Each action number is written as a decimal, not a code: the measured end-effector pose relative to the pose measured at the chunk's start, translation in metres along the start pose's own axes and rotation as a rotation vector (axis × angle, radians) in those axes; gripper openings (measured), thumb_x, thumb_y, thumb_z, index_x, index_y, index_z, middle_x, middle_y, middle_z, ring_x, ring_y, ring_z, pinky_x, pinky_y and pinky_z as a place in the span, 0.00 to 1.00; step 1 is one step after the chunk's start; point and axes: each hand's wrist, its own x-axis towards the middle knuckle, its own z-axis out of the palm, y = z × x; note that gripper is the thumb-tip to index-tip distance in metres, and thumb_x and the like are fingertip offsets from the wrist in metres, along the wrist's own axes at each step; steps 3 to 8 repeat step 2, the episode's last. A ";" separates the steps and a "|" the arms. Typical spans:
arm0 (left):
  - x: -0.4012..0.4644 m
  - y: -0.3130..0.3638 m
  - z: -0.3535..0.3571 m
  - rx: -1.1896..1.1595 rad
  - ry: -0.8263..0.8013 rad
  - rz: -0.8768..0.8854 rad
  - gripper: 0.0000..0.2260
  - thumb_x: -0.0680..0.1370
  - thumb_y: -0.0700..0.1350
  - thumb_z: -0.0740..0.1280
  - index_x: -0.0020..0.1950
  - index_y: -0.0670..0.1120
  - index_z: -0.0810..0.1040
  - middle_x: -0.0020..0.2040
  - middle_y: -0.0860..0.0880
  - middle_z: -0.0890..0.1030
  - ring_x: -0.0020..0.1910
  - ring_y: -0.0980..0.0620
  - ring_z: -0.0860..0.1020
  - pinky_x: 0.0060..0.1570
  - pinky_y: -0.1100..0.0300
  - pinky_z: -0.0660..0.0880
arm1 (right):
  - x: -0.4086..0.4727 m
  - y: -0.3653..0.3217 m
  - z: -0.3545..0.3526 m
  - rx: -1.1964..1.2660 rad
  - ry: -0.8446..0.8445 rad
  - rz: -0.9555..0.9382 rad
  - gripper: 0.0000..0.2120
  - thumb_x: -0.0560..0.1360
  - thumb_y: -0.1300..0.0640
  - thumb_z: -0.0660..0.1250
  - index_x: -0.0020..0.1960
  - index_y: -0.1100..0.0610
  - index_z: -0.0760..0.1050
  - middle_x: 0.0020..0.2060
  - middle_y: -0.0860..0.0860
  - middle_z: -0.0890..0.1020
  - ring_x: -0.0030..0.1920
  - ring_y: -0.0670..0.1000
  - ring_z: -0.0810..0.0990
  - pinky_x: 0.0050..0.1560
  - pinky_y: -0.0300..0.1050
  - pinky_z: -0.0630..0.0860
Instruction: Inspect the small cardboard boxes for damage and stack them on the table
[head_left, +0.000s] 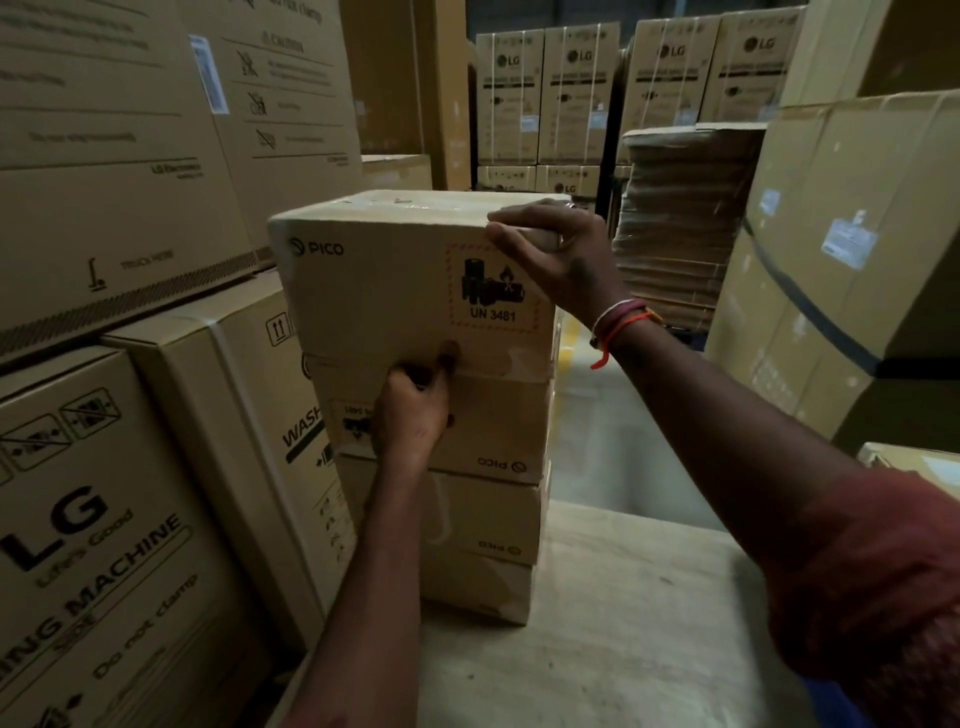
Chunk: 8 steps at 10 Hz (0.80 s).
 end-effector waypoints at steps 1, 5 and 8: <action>0.003 0.002 0.003 0.062 -0.010 0.023 0.26 0.75 0.75 0.58 0.46 0.53 0.77 0.38 0.51 0.83 0.36 0.49 0.85 0.46 0.45 0.83 | 0.002 0.000 -0.006 0.020 -0.060 0.022 0.20 0.78 0.43 0.70 0.62 0.56 0.82 0.60 0.55 0.81 0.58 0.49 0.83 0.49 0.48 0.85; 0.002 -0.001 0.002 0.160 0.012 0.016 0.28 0.77 0.73 0.56 0.42 0.50 0.79 0.35 0.49 0.83 0.36 0.48 0.84 0.44 0.51 0.79 | -0.005 -0.001 -0.007 -0.110 -0.142 0.074 0.30 0.78 0.33 0.64 0.74 0.49 0.72 0.72 0.58 0.71 0.70 0.59 0.73 0.60 0.58 0.82; 0.002 -0.001 0.002 0.160 0.012 0.016 0.28 0.77 0.73 0.56 0.42 0.50 0.79 0.35 0.49 0.83 0.36 0.48 0.84 0.44 0.51 0.79 | -0.005 -0.001 -0.007 -0.110 -0.142 0.074 0.30 0.78 0.33 0.64 0.74 0.49 0.72 0.72 0.58 0.71 0.70 0.59 0.73 0.60 0.58 0.82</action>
